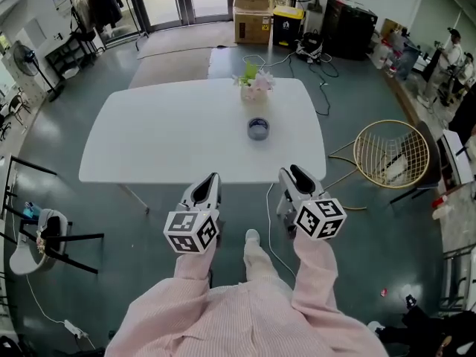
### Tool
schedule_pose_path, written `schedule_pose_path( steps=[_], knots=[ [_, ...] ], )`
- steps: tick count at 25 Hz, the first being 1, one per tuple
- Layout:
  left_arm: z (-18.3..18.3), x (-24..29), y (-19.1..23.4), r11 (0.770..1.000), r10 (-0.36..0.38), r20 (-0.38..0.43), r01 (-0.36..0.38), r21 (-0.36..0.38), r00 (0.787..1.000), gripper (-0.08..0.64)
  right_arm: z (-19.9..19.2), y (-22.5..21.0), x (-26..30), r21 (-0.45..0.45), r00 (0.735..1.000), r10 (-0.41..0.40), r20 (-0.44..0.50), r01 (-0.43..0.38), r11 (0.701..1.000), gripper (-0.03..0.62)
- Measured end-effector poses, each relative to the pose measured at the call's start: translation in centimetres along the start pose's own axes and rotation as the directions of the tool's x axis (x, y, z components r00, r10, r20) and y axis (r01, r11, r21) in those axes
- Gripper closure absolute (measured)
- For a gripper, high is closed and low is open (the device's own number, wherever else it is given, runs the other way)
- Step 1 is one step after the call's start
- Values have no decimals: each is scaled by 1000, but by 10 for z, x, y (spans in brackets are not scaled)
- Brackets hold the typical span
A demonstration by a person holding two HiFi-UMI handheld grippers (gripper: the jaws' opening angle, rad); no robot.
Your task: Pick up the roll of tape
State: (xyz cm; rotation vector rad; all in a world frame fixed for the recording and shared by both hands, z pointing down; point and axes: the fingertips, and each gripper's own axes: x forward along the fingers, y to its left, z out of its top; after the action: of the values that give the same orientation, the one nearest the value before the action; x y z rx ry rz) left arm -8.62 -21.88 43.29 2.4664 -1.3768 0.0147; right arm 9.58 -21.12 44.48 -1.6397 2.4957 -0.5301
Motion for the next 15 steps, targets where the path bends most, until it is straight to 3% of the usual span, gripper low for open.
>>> schedule_pose_path(
  steps=[8, 15],
  knots=[
    [-2, 73, 17, 999, 14, -57, -16, -49, 998, 560, 5, -33, 64, -6, 992, 69, -110, -70, 998, 463],
    [-7, 134, 37, 996, 26, -125, -36, -77, 992, 560, 8, -70, 116, -2, 982, 81, -170, -83, 997, 463]
  ],
)
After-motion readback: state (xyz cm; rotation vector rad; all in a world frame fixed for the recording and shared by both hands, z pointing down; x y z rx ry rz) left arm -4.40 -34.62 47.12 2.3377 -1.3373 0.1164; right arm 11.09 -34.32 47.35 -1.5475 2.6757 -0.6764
